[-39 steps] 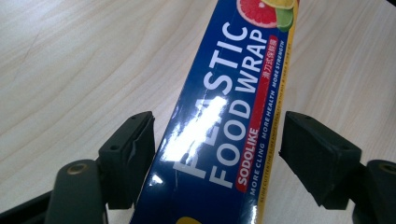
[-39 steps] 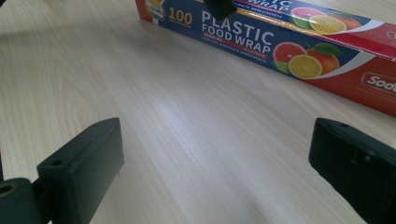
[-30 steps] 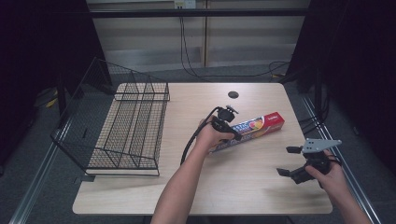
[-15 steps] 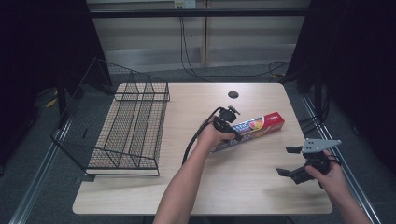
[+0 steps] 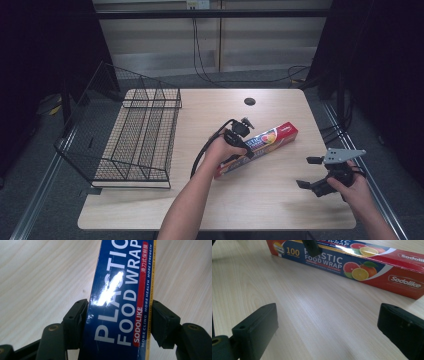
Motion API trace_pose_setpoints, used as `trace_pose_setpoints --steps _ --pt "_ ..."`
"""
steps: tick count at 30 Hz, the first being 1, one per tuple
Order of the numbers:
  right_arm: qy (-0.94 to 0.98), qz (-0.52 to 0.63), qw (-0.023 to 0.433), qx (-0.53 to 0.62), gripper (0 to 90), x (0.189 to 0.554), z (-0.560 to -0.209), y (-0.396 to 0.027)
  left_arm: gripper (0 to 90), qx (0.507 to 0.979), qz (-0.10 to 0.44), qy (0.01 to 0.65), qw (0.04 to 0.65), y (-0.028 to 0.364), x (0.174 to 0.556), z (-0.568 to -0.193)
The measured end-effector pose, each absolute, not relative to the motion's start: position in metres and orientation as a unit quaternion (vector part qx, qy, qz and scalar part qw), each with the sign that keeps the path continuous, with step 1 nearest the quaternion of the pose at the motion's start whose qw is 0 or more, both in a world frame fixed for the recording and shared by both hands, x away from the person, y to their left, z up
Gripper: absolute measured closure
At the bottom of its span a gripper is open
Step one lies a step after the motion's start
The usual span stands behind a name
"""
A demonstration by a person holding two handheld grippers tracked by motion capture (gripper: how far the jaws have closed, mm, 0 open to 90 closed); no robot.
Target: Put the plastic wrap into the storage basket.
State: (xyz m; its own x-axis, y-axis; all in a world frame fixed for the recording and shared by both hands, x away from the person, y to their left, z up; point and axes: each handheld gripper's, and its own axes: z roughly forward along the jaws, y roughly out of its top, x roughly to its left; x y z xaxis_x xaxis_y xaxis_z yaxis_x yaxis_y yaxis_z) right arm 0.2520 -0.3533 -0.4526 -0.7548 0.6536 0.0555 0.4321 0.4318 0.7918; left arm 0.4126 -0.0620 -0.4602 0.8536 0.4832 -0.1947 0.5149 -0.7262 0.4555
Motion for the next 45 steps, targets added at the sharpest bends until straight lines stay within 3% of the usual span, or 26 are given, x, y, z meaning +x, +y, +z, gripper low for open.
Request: trace_pose_setpoints --steps 12,22,30,45 --pt "0.840 0.420 0.125 0.320 2.7 0.253 -0.454 -0.348 32.8 0.927 -0.031 0.267 0.261 -0.083 0.419 -0.469" --pt "0.838 0.424 0.129 0.318 2.7 0.252 -0.452 -0.351 41.9 0.939 -0.035 0.273 0.205 -0.101 0.420 -0.463" --pt "0.836 0.426 0.131 0.320 2.7 0.252 -0.451 -0.352 43.2 0.937 -0.055 0.293 0.183 -0.094 0.416 -0.450" --pt "0.834 0.431 0.132 0.320 2.7 0.252 -0.449 -0.353 43.4 0.924 -0.042 0.337 0.176 -0.063 0.416 -0.408"
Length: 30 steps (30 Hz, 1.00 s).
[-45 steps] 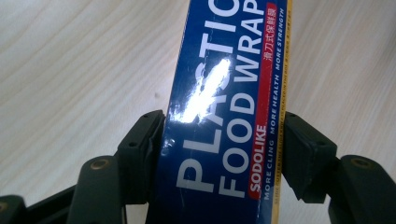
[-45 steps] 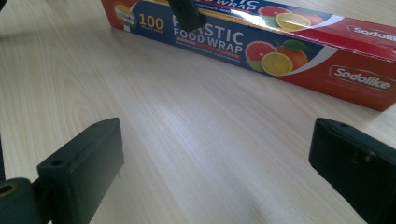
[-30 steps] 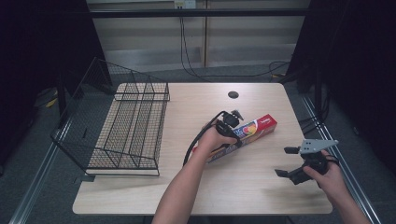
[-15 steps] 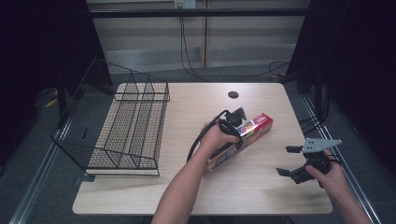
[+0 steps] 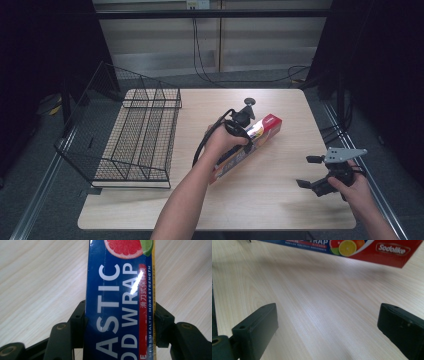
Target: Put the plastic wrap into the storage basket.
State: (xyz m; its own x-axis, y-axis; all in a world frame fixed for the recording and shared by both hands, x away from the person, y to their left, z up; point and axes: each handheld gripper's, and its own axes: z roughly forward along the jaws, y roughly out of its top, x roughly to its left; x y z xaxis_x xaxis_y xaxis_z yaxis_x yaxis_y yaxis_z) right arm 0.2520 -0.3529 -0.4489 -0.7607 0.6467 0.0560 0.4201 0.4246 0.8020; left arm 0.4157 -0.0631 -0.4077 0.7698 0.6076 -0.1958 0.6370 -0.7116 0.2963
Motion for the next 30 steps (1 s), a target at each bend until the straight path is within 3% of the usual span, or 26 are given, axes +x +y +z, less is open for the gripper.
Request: trace_pose_setpoints --steps 30 --pt "0.834 0.432 0.131 0.317 2.7 0.253 -0.448 -0.352 43.4 0.897 -0.014 0.411 0.163 -0.007 0.426 -0.359"
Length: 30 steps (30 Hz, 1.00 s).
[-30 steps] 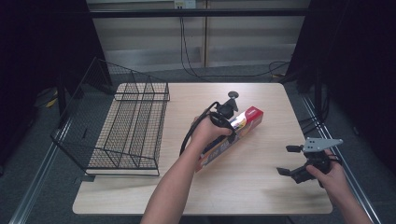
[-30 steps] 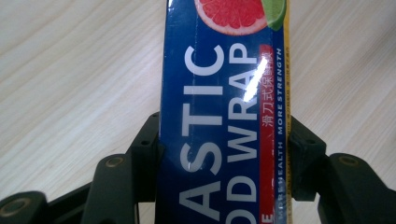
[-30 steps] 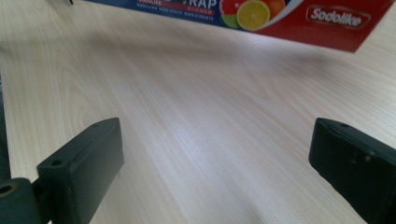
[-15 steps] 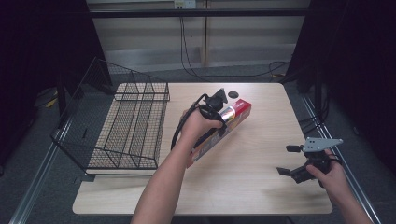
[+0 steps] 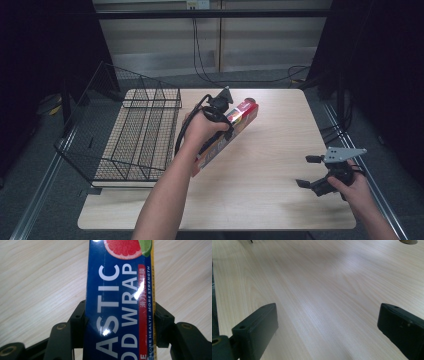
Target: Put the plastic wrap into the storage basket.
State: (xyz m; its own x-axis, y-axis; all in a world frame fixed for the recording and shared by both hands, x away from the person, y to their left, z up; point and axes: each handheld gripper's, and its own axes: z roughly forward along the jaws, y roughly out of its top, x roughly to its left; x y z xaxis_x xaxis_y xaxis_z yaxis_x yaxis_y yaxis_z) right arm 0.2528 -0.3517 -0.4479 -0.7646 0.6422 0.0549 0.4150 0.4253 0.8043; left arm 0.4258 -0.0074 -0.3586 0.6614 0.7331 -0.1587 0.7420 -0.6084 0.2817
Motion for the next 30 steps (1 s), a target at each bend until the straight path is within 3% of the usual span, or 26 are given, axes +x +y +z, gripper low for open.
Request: trace_pose_setpoints --steps 30 --pt "0.836 0.430 0.130 0.315 2.6 0.253 -0.449 -0.350 43.4 0.869 0.011 0.468 0.161 0.037 0.427 -0.318"
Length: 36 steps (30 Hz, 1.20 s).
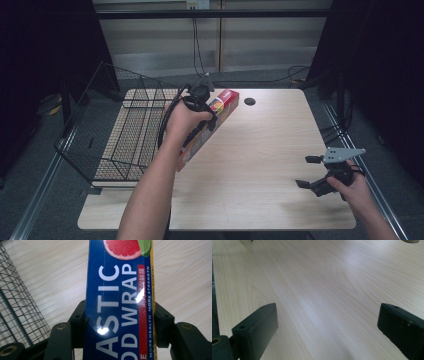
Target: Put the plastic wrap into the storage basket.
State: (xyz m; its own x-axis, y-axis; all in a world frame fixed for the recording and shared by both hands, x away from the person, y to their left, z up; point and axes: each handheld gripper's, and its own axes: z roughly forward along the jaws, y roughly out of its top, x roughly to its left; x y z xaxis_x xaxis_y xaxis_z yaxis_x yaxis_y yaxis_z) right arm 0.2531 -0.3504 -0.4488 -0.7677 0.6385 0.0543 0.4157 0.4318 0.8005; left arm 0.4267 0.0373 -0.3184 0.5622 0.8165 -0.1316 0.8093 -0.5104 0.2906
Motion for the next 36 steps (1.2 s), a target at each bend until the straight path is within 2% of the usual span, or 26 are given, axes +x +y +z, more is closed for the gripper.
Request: trace_pose_setpoints --steps 36 --pt "0.835 0.430 0.132 0.316 2.7 0.252 -0.448 -0.350 43.4 0.839 0.022 0.522 0.150 0.092 0.423 -0.282"
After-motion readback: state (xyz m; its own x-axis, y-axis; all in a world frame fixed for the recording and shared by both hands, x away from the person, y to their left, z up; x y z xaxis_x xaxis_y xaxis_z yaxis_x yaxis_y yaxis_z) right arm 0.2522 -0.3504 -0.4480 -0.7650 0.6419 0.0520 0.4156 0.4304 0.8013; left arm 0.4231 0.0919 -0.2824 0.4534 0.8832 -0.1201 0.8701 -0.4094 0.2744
